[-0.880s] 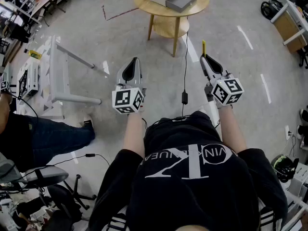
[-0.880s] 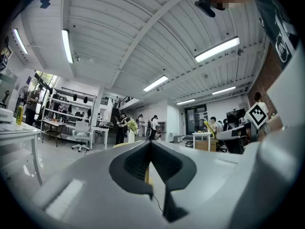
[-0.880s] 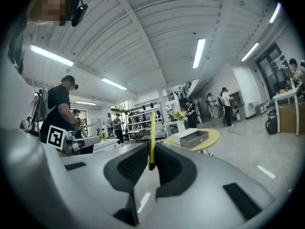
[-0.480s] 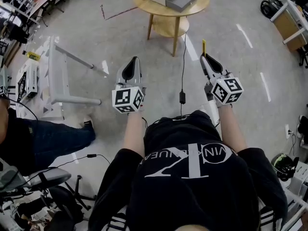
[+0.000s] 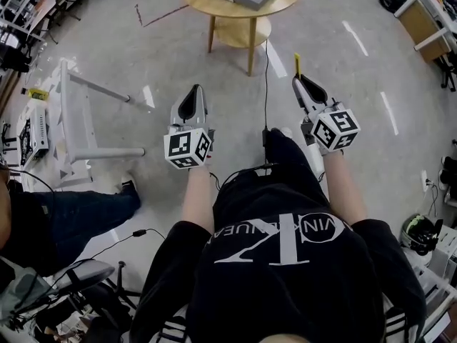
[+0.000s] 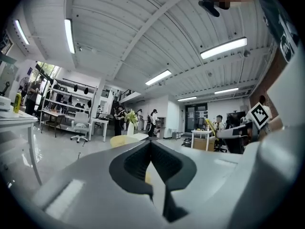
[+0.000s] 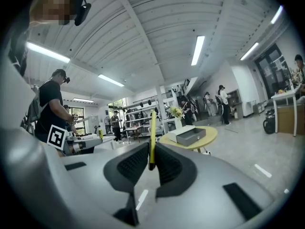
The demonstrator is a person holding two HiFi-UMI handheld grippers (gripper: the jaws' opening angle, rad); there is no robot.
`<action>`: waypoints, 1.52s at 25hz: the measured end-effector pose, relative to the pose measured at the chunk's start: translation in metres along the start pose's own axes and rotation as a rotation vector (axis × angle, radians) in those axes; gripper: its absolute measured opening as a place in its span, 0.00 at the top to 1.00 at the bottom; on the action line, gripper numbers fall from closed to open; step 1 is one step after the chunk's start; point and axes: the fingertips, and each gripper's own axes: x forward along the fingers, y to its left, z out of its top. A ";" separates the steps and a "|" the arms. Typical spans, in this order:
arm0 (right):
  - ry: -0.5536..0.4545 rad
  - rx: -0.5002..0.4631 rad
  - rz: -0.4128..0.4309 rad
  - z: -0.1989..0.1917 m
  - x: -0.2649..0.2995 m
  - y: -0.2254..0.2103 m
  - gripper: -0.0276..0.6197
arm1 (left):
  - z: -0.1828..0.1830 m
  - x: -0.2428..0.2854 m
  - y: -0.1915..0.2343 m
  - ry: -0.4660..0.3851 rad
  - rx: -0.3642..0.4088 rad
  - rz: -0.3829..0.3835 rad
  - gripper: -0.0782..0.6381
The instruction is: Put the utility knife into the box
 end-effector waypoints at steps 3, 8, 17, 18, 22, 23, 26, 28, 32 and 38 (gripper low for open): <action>0.009 0.005 0.010 0.001 0.013 -0.015 0.87 | 0.000 0.018 0.001 0.003 -0.003 0.004 0.88; 0.032 0.006 0.036 0.002 0.052 -0.045 0.87 | -0.001 0.059 0.013 0.017 0.001 0.008 0.88; 0.056 0.010 0.088 0.030 0.128 -0.110 0.87 | 0.013 0.153 0.021 0.025 -0.004 0.019 0.88; 0.058 0.010 0.093 0.033 0.134 -0.118 0.87 | 0.015 0.162 0.021 0.023 -0.005 0.022 0.88; 0.066 0.009 0.114 0.042 0.158 -0.146 0.87 | 0.018 0.196 0.022 0.022 -0.009 0.042 0.88; 0.068 0.009 0.119 0.044 0.163 -0.152 0.87 | 0.018 0.204 0.021 0.024 -0.009 0.046 0.88; 0.074 0.013 0.136 0.047 0.177 -0.172 0.87 | 0.017 0.228 0.021 0.025 -0.012 0.059 0.88; 0.078 0.014 0.152 0.048 0.186 -0.186 0.87 | 0.017 0.245 0.018 0.022 -0.010 0.069 0.88; 0.085 0.014 0.184 0.053 0.202 -0.211 0.87 | 0.022 0.275 0.006 0.012 0.006 0.073 0.88; 0.085 0.020 0.234 0.062 0.222 -0.225 0.87 | 0.026 0.294 0.002 0.019 0.011 0.095 0.88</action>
